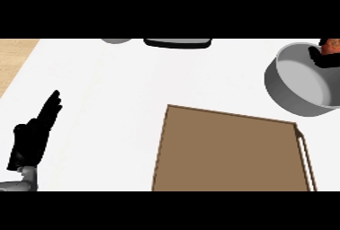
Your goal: Pick the squash from the tray and place it in the pot
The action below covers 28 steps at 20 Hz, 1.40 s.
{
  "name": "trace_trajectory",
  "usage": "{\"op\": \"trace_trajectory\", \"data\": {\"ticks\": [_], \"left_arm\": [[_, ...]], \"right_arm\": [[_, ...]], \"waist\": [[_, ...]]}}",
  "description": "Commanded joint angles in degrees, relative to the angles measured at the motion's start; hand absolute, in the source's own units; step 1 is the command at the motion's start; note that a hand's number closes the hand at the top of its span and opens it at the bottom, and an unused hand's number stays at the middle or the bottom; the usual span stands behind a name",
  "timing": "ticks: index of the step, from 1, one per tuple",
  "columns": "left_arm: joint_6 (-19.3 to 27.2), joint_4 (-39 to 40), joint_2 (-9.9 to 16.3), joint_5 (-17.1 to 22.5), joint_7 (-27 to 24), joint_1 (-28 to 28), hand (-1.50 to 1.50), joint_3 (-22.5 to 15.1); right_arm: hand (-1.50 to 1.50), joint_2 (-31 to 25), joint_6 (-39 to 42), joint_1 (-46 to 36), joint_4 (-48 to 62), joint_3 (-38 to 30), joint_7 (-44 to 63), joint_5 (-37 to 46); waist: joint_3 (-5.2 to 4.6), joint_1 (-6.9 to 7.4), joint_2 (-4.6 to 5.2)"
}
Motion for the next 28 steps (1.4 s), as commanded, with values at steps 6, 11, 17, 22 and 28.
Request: {"op": "trace_trajectory", "data": {"ticks": [6, 11, 17, 22, 28], "left_arm": [[-1.79, 1.28, 1.14, 0.77, 0.74, -1.79, 0.0, 1.52], [-0.71, 1.37, -0.65, -0.29, -0.26, -1.52, 0.0, 0.86], [0.76, 1.19, -1.99, -1.7, -0.21, -0.24, 0.0, -0.11], [1.27, 2.7, -2.83, -2.49, -2.84, 1.15, 0.0, 0.11], [-0.45, -0.14, -1.04, -1.28, -1.2, 1.74, 0.0, 1.69]], "right_arm": [[-1.5, 1.3, 5.17, -6.77, 15.21, -4.38, -5.27, -2.69], [-1.5, 4.85, 3.24, -9.99, 18.39, -4.76, -5.01, -2.18], [-1.5, 3.6, 8.35, -9.19, 17.64, -17.94, -14.21, -16.15], [-1.5, -2.27, 19.69, -10.79, 21.12, -20.56, -9.88, -18.98], [-1.5, -7.96, 29.85, -5.35, 22.93, -21.74, -12.14, -20.32]], "waist": [[0.09, 0.59, 0.47], [0.04, 0.35, 0.27], [0.15, -1.2, -0.11], [-0.01, -1.34, -0.18], [0.08, -1.28, -0.13]]}}
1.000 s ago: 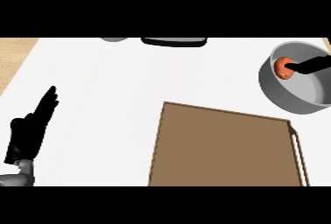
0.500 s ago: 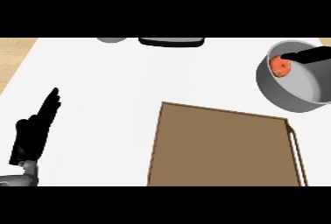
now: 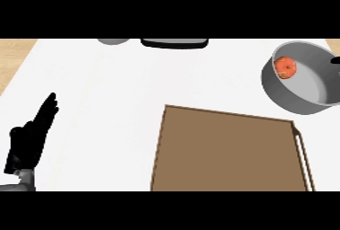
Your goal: Pick the squash from the tray and place it in the pot
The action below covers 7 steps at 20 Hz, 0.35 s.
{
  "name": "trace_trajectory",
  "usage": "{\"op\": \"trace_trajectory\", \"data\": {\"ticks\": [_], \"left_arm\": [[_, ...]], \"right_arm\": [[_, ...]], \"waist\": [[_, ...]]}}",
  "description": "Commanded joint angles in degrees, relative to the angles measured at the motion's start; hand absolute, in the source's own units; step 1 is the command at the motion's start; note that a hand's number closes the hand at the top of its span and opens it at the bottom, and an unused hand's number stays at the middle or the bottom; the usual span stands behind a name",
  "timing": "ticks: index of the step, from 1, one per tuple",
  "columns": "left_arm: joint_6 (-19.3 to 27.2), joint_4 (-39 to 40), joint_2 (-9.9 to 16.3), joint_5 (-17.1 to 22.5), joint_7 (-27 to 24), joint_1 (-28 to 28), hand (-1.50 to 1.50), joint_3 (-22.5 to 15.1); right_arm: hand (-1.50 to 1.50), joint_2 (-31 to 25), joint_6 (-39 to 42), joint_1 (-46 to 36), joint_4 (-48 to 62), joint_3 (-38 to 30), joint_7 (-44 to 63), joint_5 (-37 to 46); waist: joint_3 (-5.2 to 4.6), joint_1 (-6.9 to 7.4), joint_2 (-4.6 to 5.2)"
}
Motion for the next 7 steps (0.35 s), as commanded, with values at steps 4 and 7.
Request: {"op": "trace_trajectory", "data": {"ticks": [4, 7], "left_arm": [[-0.18, 0.36, -0.15, -0.13, 0.14, -0.22, 0.0, 0.77], [0.53, 0.96, -0.92, -0.31, -0.56, -0.62, 0.0, 0.92]], "right_arm": [[-1.5, -5.96, 10.71, 3.52, 0.95, -2.8, -0.77, -3.18], [-1.5, -9.47, 15.25, 8.44, 0.46, -3.42, -4.09, -3.98]], "waist": [[0.05, -0.21, 0.1], [0.13, -0.76, 0.17]]}}
